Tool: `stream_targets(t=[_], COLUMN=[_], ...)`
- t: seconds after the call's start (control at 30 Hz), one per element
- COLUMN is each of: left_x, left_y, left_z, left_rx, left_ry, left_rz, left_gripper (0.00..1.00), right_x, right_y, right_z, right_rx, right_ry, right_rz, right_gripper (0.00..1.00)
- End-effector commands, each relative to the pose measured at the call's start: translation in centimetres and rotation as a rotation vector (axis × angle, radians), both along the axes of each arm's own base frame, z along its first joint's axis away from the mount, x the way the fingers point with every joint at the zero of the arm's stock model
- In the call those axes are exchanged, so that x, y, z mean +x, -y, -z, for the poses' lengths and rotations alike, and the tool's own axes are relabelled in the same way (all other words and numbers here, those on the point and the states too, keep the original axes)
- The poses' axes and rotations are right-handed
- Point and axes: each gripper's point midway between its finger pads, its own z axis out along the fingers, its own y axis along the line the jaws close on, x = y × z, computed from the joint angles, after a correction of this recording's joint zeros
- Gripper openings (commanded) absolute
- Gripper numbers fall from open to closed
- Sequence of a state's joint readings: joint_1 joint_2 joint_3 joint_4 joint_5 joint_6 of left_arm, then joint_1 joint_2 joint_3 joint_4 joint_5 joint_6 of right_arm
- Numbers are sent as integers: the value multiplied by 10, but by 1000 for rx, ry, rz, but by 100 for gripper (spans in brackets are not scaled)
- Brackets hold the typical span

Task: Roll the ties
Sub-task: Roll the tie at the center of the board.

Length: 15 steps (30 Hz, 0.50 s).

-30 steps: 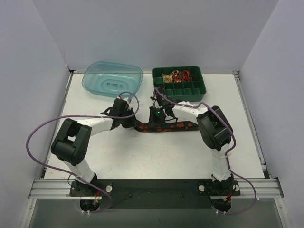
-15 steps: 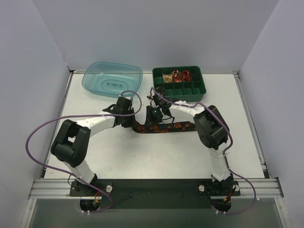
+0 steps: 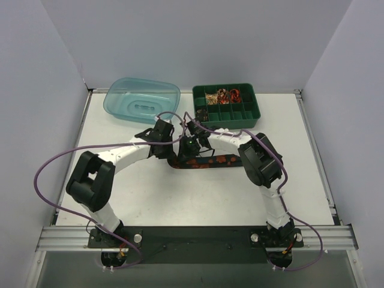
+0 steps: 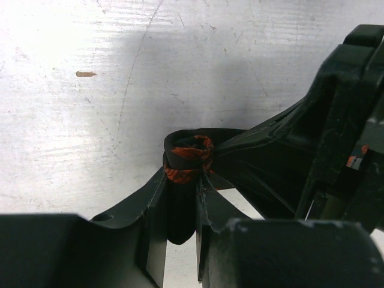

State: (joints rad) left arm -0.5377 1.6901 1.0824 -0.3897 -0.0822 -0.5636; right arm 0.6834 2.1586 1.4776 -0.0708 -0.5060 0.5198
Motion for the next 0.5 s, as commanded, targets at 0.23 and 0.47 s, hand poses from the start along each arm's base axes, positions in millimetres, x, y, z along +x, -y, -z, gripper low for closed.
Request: stream_targets(t=[0.23, 0.47], left_x=[3, -2], left_y=[20, 15], left_z=[-8, -8], left_rx=[250, 365], left_ry=[74, 87], left_rz=[12, 4], left_gripper=[0, 0], right_x=[-6, -12], right_y=[-10, -7], right_z=[15, -2], right_rx=[9, 45], right_ry=[-33, -31], right_rz=[-7, -40], right_gripper=[0, 0])
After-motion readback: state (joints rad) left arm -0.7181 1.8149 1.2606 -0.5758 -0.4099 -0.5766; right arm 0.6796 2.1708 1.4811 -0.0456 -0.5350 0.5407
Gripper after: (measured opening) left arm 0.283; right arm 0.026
